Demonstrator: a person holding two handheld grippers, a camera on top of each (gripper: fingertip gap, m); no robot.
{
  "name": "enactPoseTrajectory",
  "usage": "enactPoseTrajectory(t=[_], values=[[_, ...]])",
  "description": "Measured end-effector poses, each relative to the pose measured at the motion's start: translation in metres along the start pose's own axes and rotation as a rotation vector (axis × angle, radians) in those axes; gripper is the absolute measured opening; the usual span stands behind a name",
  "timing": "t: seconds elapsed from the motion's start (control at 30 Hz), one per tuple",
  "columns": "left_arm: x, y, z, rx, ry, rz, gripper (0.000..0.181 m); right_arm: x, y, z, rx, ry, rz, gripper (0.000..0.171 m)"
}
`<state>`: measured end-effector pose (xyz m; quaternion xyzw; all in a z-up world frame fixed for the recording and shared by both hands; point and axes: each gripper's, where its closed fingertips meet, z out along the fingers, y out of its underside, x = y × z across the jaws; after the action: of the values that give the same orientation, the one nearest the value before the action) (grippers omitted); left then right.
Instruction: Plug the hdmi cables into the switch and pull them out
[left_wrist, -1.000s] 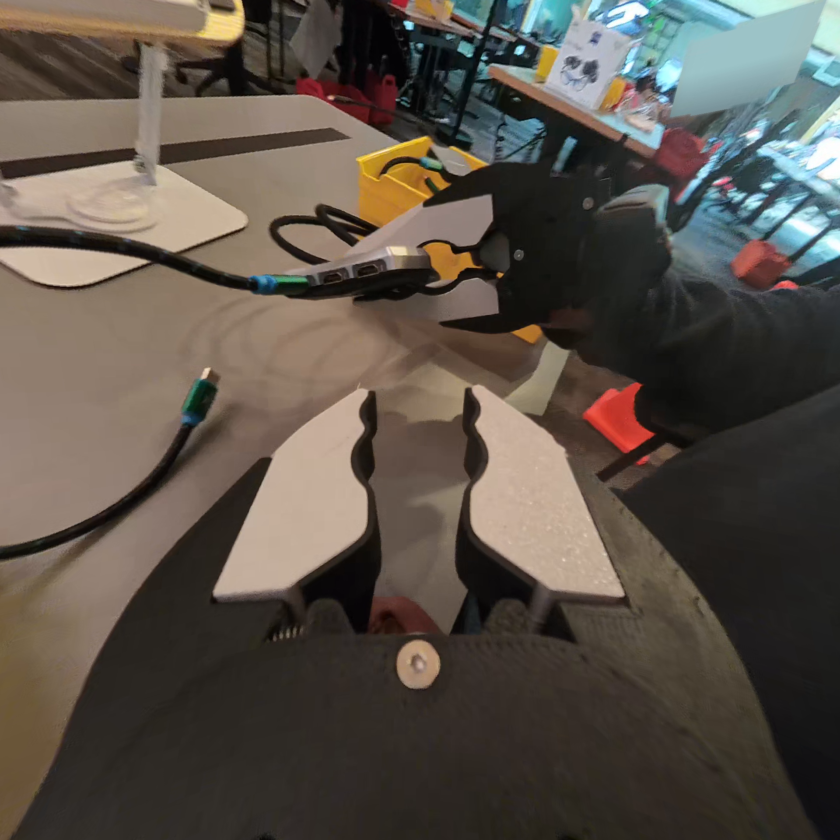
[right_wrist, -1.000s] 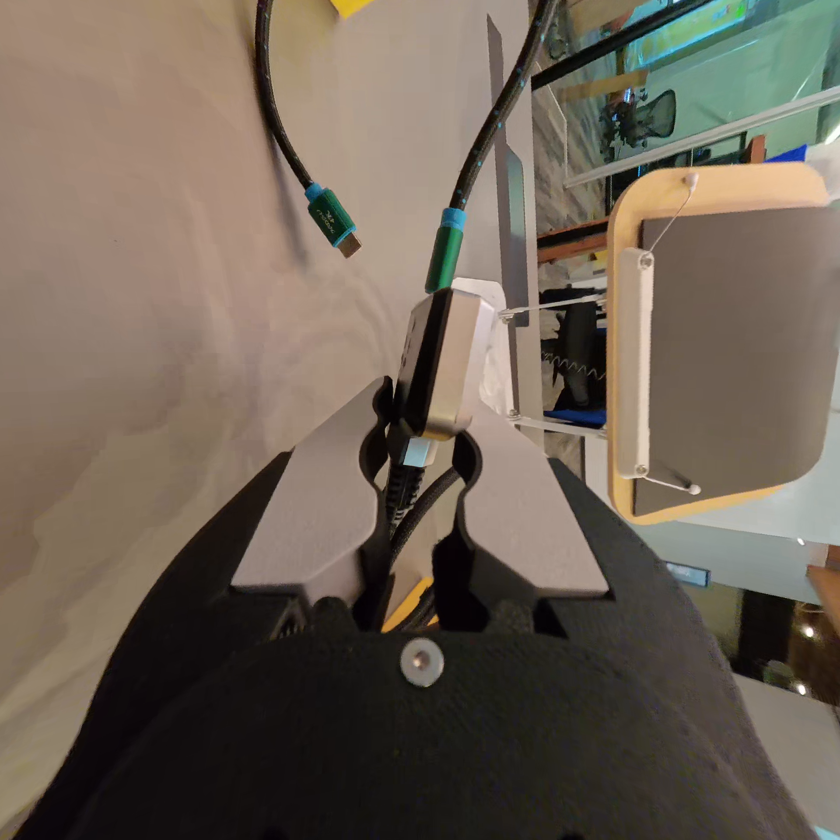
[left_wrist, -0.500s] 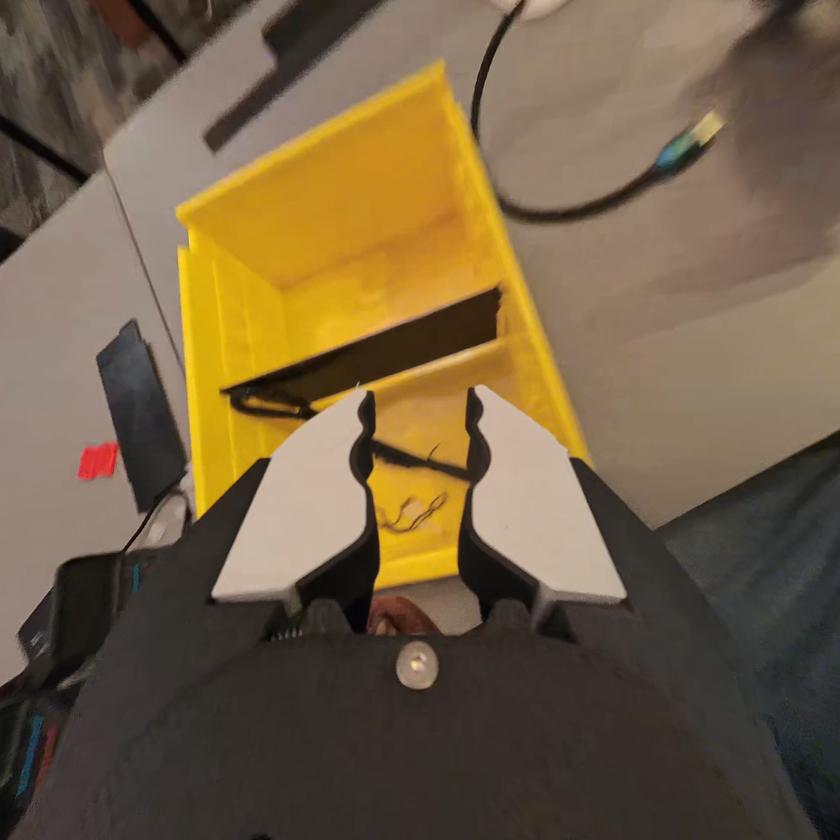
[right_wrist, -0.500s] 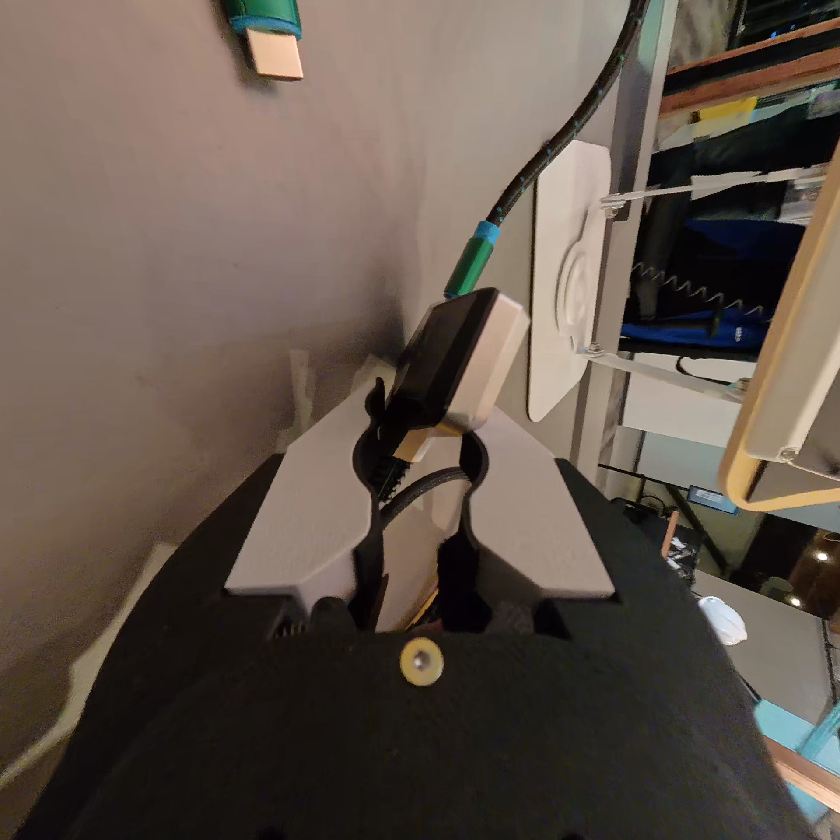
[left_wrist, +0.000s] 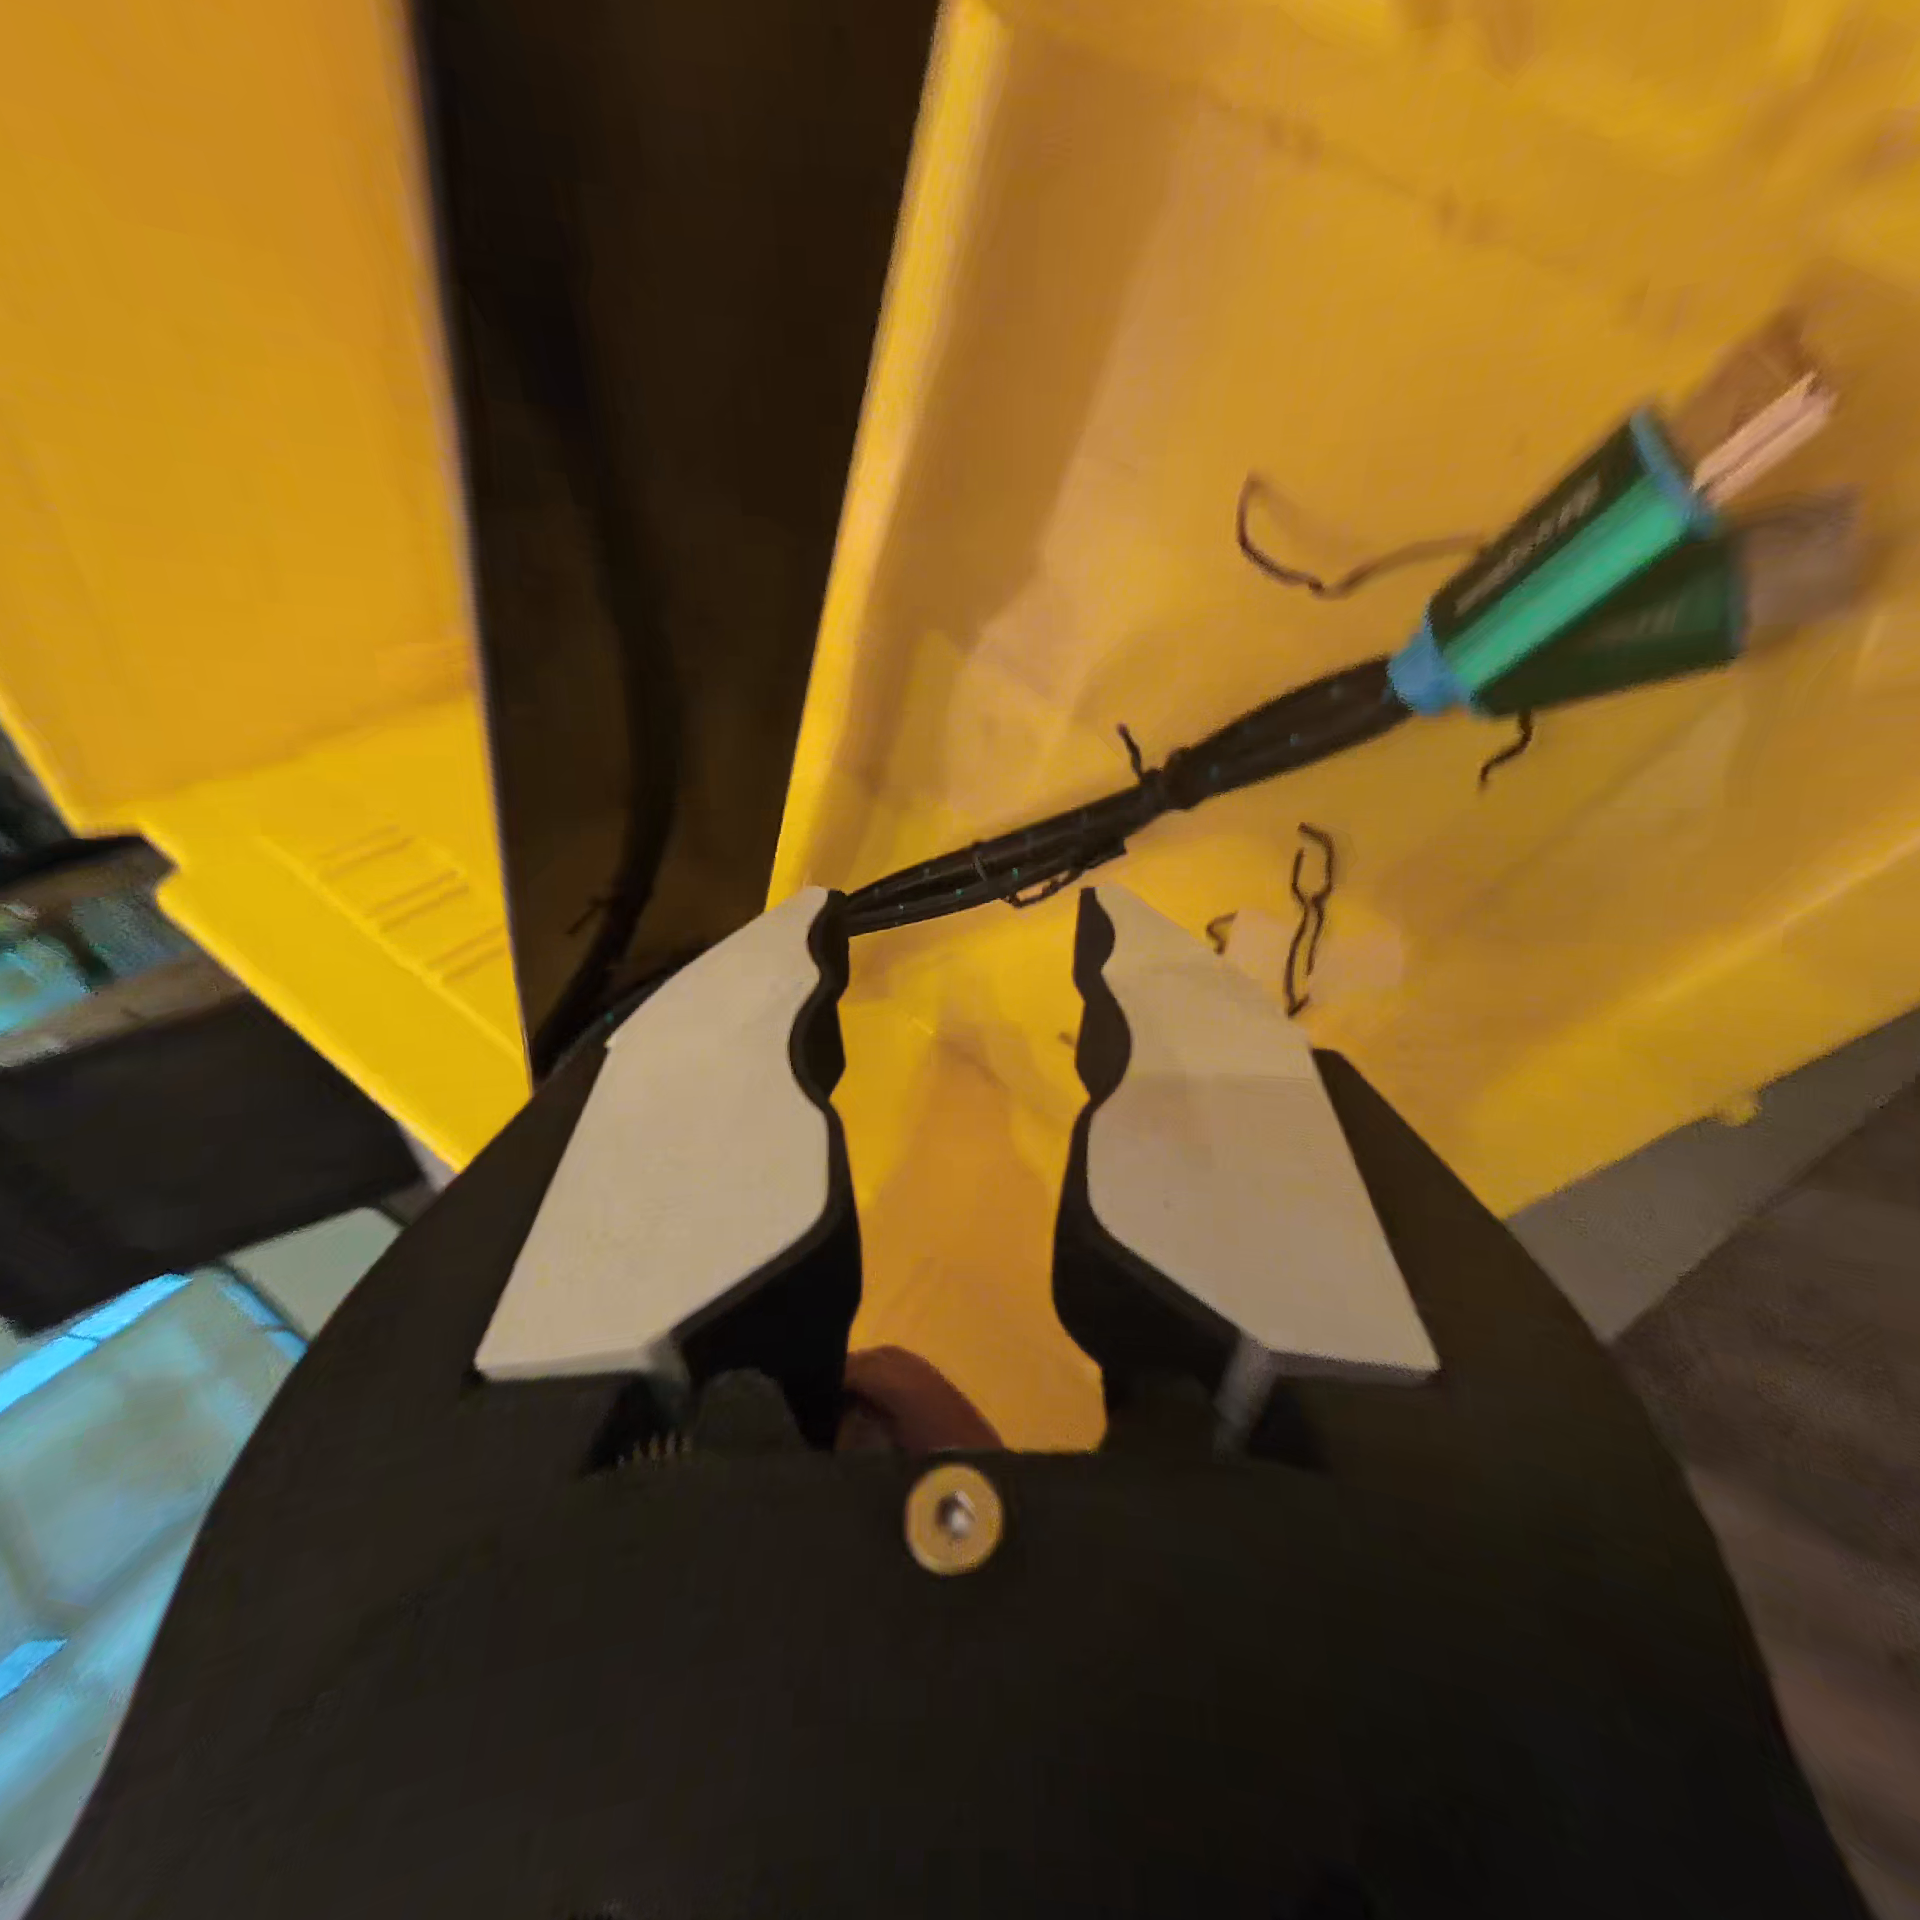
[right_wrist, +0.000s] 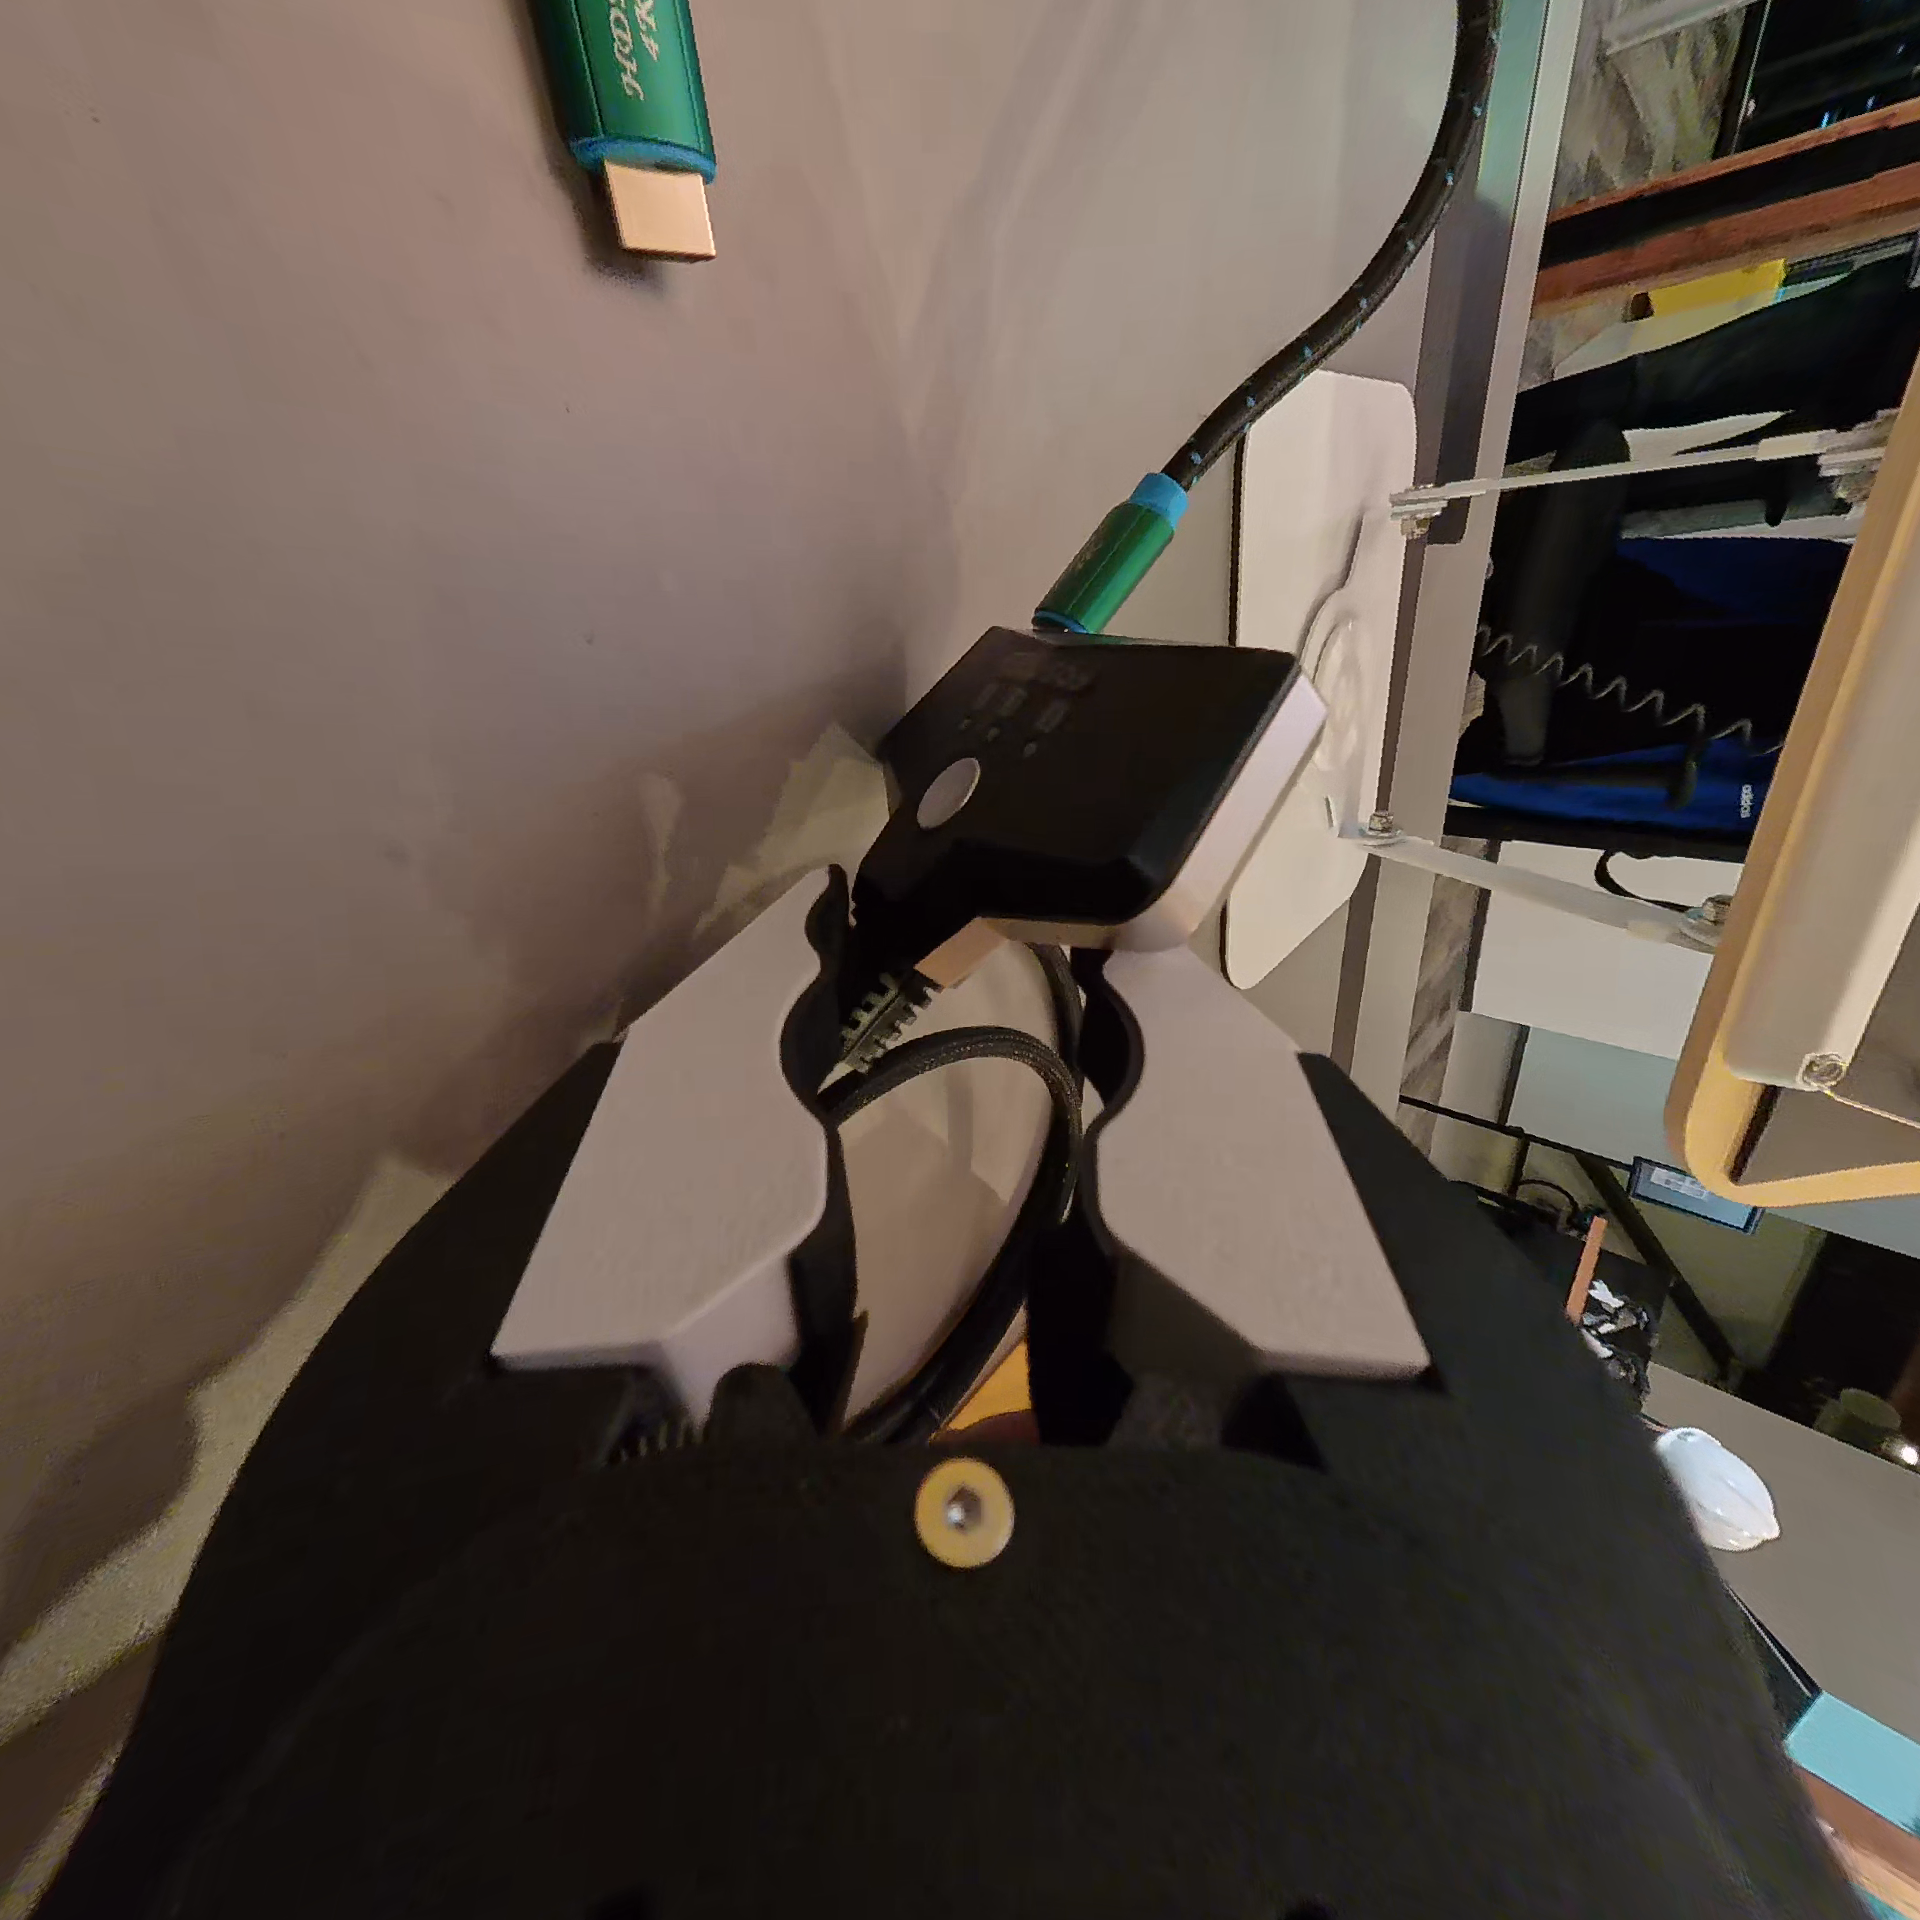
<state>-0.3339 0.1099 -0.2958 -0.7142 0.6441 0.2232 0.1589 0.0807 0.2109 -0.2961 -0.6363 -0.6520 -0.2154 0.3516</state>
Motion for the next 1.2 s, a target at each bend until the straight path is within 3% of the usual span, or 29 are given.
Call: enactPoseTrajectory(t=[0.1, 0.27, 0.33, 0.4, 0.57, 0.83, 1.2], values=[[0.001, 0.007, 0.014, -0.073, 0.012, 0.236, 0.042, 0.000, -0.001, 0.000, 0.004, 0.000, -0.001, 0.041], [0.000, 0.004, 0.021, -0.054, 0.102, 0.369, 0.039, -0.001, -0.001, -0.001, 0.004, -0.006, -0.005, 0.041], [0.011, 0.008, 0.026, -0.056, 0.207, 0.377, 0.038, -0.001, -0.001, -0.001, 0.007, -0.011, -0.004, 0.041], [0.019, 0.010, 0.029, -0.043, 0.306, 0.337, 0.023, -0.001, -0.001, 0.000, 0.011, -0.015, -0.003, 0.041], [0.021, 0.009, 0.030, -0.006, 0.411, 0.251, 0.022, -0.001, -0.001, 0.000, 0.020, -0.024, 0.013, 0.041], [0.024, 0.005, 0.025, -0.030, 0.415, 0.179, 0.018, -0.001, -0.001, -0.001, 0.032, -0.034, 0.021, 0.040], [-0.006, -0.001, 0.007, 0.041, 0.193, 0.022, 0.015, 0.006, -0.006, -0.012, 0.098, -0.066, 0.083, 0.044]])
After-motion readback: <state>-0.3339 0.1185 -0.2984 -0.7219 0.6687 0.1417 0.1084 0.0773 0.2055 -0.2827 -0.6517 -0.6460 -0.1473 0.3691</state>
